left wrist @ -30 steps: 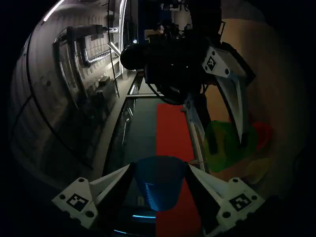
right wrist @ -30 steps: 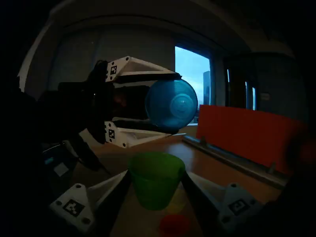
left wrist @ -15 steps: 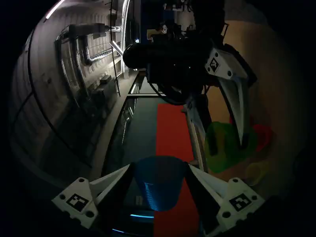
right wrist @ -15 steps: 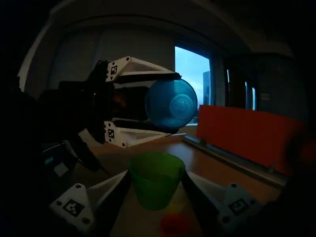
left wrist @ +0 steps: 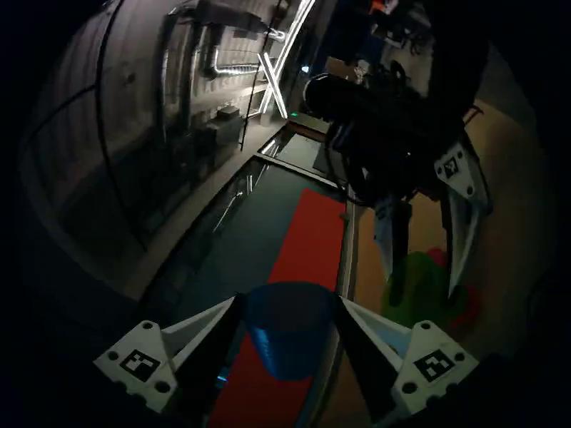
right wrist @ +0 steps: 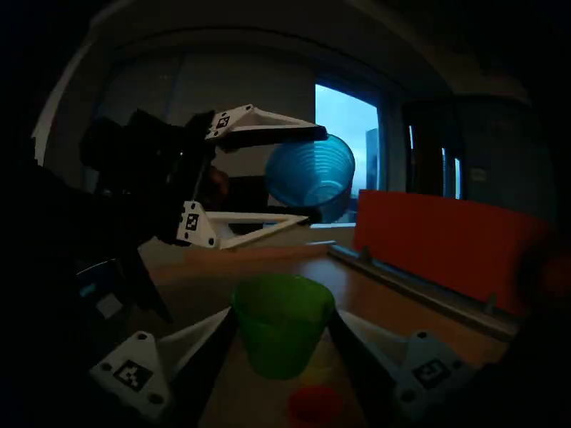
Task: Pour water
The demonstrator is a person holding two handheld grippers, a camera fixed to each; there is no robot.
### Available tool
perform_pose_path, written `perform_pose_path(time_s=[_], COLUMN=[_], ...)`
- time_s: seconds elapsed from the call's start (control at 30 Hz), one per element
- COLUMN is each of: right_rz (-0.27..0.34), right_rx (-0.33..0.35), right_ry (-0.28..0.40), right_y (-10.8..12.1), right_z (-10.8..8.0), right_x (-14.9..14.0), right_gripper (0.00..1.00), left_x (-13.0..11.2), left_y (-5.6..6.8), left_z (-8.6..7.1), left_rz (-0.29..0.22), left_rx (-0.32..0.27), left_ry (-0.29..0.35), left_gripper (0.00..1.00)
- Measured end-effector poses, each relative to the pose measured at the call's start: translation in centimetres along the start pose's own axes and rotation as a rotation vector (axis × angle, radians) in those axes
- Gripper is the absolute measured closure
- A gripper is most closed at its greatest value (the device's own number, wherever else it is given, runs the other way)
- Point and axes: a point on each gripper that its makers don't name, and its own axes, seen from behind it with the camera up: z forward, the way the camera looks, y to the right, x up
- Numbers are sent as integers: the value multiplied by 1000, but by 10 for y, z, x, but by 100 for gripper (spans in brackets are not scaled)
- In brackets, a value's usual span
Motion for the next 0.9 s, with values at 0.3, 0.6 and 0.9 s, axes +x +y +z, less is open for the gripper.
perform_pose_path(time_s=[0.3, 0.6, 0.9], right_rz=[-1, -4, -6], right_rx=[-1, -6, -8], right_ry=[3, 5, 8], right_y=[-1, 0, 0], right_z=[0, -2, -3], right_x=[2, 5, 7], right_gripper=[5, 5, 5], left_x=[2, -3, -4], left_y=[-6, -13, -12], left_z=[-4, -4, -7], left_rz=[-246, -514, -699], left_rx=[8, 18, 1], left_ry=[5, 2, -7], left_gripper=[12, 12, 13])
